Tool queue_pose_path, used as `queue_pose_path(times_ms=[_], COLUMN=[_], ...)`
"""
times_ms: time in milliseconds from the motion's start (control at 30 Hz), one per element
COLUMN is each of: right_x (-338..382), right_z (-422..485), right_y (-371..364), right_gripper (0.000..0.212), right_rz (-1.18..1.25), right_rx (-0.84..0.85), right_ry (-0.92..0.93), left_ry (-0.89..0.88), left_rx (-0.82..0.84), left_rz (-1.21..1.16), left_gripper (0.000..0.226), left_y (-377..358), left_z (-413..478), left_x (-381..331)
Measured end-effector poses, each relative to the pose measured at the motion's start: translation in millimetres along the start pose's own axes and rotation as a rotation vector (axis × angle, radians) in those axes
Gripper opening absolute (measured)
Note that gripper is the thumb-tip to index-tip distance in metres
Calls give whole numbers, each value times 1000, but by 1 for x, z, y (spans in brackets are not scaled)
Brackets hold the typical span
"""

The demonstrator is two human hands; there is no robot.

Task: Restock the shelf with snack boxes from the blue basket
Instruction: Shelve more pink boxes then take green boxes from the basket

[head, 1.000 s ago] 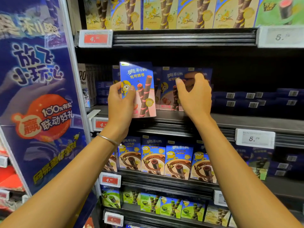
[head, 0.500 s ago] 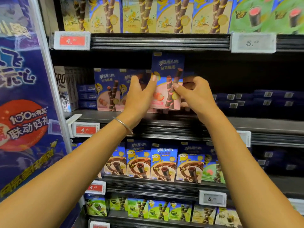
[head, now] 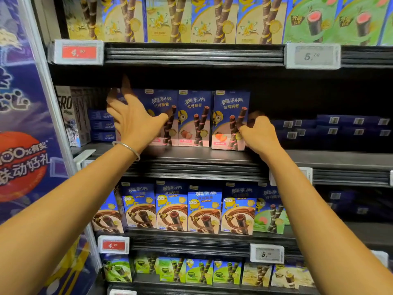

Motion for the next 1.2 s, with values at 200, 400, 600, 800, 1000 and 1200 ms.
queue_pose_path(times_ms=[200,400,600,800,1000,1200], right_x=[8,9,12,12,12,13], right_z=[1,3,3,4,4,3], right_y=[-6,-12,-20,-22,-26,-41], right_gripper=[11,8,6,6,18,27], right_rz=[-130,-225,-261,-168,117,157], right_rx=[26,64,83,74,113,171], right_ry=[23,16,29,8,-50,-70], left_ry=[86,145,155,178,202,240], left_rx=[17,72,53,61,88,94], left_rz=[-62,-73,-39,-19,21,12], left_gripper=[133,137,143,152,154,149], left_y=[-3,-7,-8,-9,-12,-15], left_z=[4,6,7,8,13,16], left_x=[17,32,38,44,49,52])
Point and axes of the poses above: each hand's wrist, its own z-axis towards the middle knuckle, its own y-axis out of the back of the hand, x = y × z, the point moved 7 cm from there along z, towards the middle knuckle, and after that the axes turned 1 degree about z, right-handed, at the moved point
